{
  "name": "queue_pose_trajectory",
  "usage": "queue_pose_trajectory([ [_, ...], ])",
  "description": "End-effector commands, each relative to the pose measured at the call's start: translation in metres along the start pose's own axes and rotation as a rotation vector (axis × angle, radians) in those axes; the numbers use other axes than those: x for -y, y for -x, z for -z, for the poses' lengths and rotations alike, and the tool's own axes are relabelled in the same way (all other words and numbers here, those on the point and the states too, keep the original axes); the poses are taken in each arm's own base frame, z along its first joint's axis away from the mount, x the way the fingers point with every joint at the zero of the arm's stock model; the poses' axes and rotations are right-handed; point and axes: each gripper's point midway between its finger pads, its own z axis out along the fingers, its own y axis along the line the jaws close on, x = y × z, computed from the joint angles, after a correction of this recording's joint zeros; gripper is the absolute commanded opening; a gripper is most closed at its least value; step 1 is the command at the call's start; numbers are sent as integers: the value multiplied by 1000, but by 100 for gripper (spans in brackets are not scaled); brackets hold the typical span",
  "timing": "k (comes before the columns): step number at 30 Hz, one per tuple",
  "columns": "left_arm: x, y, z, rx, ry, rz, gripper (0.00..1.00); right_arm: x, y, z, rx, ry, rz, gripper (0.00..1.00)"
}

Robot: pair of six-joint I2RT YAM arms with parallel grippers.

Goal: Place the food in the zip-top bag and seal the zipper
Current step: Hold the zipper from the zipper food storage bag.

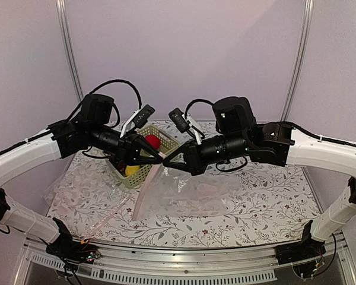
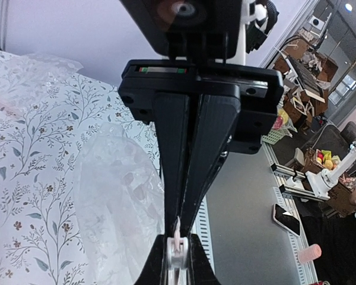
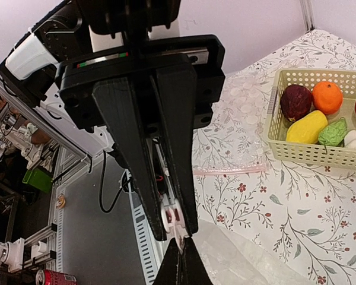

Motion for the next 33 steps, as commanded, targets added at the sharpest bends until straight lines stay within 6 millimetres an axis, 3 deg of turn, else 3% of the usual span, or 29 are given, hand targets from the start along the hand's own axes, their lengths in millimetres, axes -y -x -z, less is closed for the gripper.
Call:
queue_pose_trajectory([
  [1, -4, -2, -1, -10, 6, 5, 0, -3, 30, 19, 149, -45, -4, 0],
  [18, -16, -5, -1, -22, 80, 8, 0, -9, 43, 40, 246, -45, -39, 0],
  [33, -23, -5, 3, -27, 159, -16, 0, -5, 51, 47, 295, -71, -80, 0],
])
